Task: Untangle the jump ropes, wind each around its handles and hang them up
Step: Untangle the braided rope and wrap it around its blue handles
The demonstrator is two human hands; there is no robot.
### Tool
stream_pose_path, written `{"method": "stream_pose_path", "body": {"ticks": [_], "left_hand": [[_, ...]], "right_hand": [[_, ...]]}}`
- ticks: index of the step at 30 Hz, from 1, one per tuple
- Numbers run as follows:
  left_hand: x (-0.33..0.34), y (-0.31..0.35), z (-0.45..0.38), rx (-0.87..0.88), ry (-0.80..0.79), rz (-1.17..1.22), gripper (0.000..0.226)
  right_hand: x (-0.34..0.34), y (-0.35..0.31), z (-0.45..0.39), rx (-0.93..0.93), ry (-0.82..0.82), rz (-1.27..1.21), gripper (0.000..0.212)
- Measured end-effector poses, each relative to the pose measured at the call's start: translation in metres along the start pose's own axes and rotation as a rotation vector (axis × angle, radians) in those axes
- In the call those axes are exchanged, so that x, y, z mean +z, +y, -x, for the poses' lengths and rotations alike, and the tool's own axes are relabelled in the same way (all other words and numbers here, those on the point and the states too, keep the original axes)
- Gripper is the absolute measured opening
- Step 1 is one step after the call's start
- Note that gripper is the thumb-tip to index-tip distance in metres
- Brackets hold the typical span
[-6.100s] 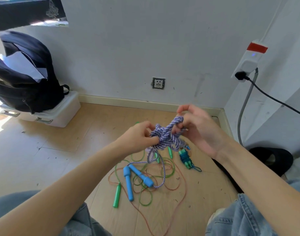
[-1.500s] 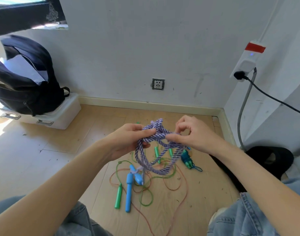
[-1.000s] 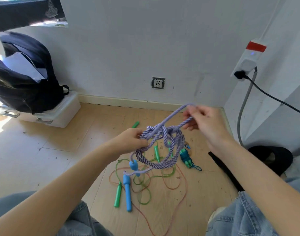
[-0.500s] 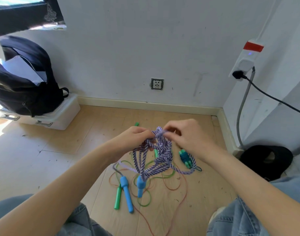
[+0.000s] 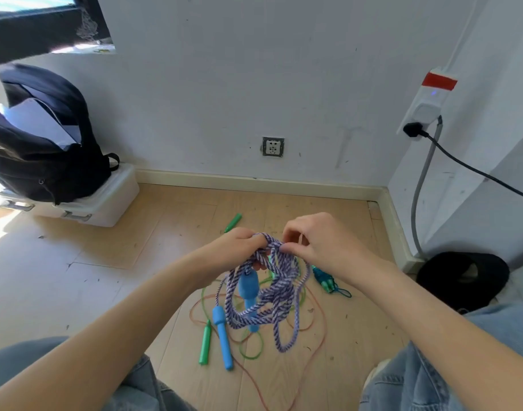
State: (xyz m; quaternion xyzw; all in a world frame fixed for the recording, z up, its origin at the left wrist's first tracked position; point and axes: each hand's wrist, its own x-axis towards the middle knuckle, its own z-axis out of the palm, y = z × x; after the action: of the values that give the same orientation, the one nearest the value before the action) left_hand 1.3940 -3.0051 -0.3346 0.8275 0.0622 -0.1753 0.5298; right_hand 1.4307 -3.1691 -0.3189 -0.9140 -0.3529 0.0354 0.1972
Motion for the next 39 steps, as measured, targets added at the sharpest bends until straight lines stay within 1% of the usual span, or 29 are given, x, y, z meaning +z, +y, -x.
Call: {"method": "stream_pose_path", "body": {"ticks": [1, 3, 5, 6, 8, 10, 13, 14, 15, 16, 19, 20, 21, 23, 24, 25, 26, 27, 28, 29, 30, 31, 33, 34, 35, 37, 39], "left_hand": [[-0.001, -0.002, -0.002, -0.010, 0.023, 0.005, 0.027], [-0.006, -0.007, -0.009, -0.019, 0.109, -0.063, 0.026], [-0.011, -0.015, -0.015, -0.053, 0.195, -0.185, 0.022], [-0.014, -0.019, -0.017, -0.085, 0.222, -0.210, 0.018], [-0.019, -0.028, -0.020, -0.178, 0.239, -0.120, 0.011], [-0.025, -0.032, -0.020, -0.243, 0.263, -0.035, 0.003], [-0.034, -0.037, -0.020, -0.270, 0.342, -0.008, 0.016], [-0.037, -0.037, -0.019, -0.267, 0.384, 0.005, 0.021], [-0.039, -0.036, -0.018, -0.257, 0.419, 0.034, 0.025], [-0.041, -0.034, -0.018, -0.238, 0.443, 0.079, 0.024], [-0.043, -0.020, -0.015, -0.127, 0.495, 0.234, 0.012], [-0.042, -0.013, -0.013, -0.084, 0.500, 0.276, 0.007], [-0.041, -0.007, -0.010, -0.043, 0.489, 0.307, 0.006], [-0.040, 0.003, -0.006, 0.033, 0.427, 0.352, 0.013], [-0.039, 0.008, -0.003, 0.073, 0.383, 0.380, 0.015], [-0.038, 0.012, 0.001, 0.112, 0.330, 0.421, 0.017], [-0.037, 0.017, 0.004, 0.141, 0.269, 0.481, 0.017], [-0.036, 0.020, 0.007, 0.160, 0.208, 0.539, 0.018], [-0.034, 0.024, 0.010, 0.170, 0.150, 0.581, 0.019], [-0.034, 0.026, 0.011, 0.176, 0.099, 0.591, 0.021], [-0.033, 0.028, 0.012, 0.179, 0.044, 0.585, 0.023], [-0.034, 0.028, 0.013, 0.185, -0.018, 0.575, 0.027], [-0.035, 0.030, 0.014, 0.174, -0.122, 0.587, 0.034], [-0.037, 0.030, 0.015, 0.152, -0.136, 0.603, 0.036], [-0.038, 0.028, 0.015, 0.133, -0.113, 0.596, 0.035], [-0.040, 0.020, 0.012, 0.126, 0.007, 0.492, 0.029], [-0.040, 0.014, 0.010, 0.130, 0.100, 0.430, 0.021]], "right_hand": [[0.001, 0.000, 0.001, 0.012, 0.025, -0.028, 0.014], [-0.003, 0.001, 0.001, 0.091, 0.156, -0.177, 0.012], [-0.011, 0.003, 0.000, 0.175, 0.305, -0.415, 0.010], [-0.017, 0.005, 0.000, 0.191, 0.355, -0.533, 0.010], [-0.023, 0.007, -0.002, 0.198, 0.417, -0.704, 0.015], [-0.023, 0.007, -0.003, 0.235, 0.484, -0.773, 0.018], [-0.022, 0.010, -0.003, 0.294, 0.618, -0.785, 0.021], [-0.023, 0.012, -0.003, 0.305, 0.630, -0.775, 0.021], [-0.024, 0.014, -0.002, 0.314, 0.602, -0.739, 0.020], [-0.024, 0.015, -0.002, 0.324, 0.531, -0.660, 0.018], [-0.015, 0.020, 0.001, 0.379, 0.179, -0.262, 0.015], [-0.011, 0.020, 0.002, 0.381, 0.070, -0.181, 0.014], [-0.008, 0.020, 0.003, 0.373, 0.004, -0.144, 0.013], [-0.006, 0.020, 0.002, 0.344, 0.004, -0.141, 0.010], [-0.006, 0.020, 0.000, 0.325, 0.034, -0.168, 0.007], [-0.007, 0.020, -0.001, 0.312, 0.050, -0.214, 0.008], [-0.007, 0.019, -0.002, 0.309, 0.049, -0.282, 0.019], [-0.007, 0.019, -0.003, 0.323, 0.028, -0.394, 0.034], [-0.008, 0.017, -0.003, 0.351, -0.008, -0.536, 0.048], [-0.009, 0.016, -0.003, 0.371, -0.050, -0.679, 0.055], [-0.009, 0.015, -0.002, 0.378, -0.086, -0.797, 0.054], [-0.010, 0.016, -0.002, 0.377, -0.112, -0.876, 0.048], [-0.012, 0.017, -0.001, 0.375, -0.118, -0.964, 0.035], [-0.013, 0.018, -0.001, 0.381, -0.096, -1.035, 0.029], [-0.014, 0.019, -0.002, 0.391, -0.065, -1.120, 0.022], [-0.019, 0.021, -0.002, 0.424, 0.030, -1.274, 0.010], [-0.023, 0.023, -0.004, 0.475, 0.134, -1.369, 0.009]]}}
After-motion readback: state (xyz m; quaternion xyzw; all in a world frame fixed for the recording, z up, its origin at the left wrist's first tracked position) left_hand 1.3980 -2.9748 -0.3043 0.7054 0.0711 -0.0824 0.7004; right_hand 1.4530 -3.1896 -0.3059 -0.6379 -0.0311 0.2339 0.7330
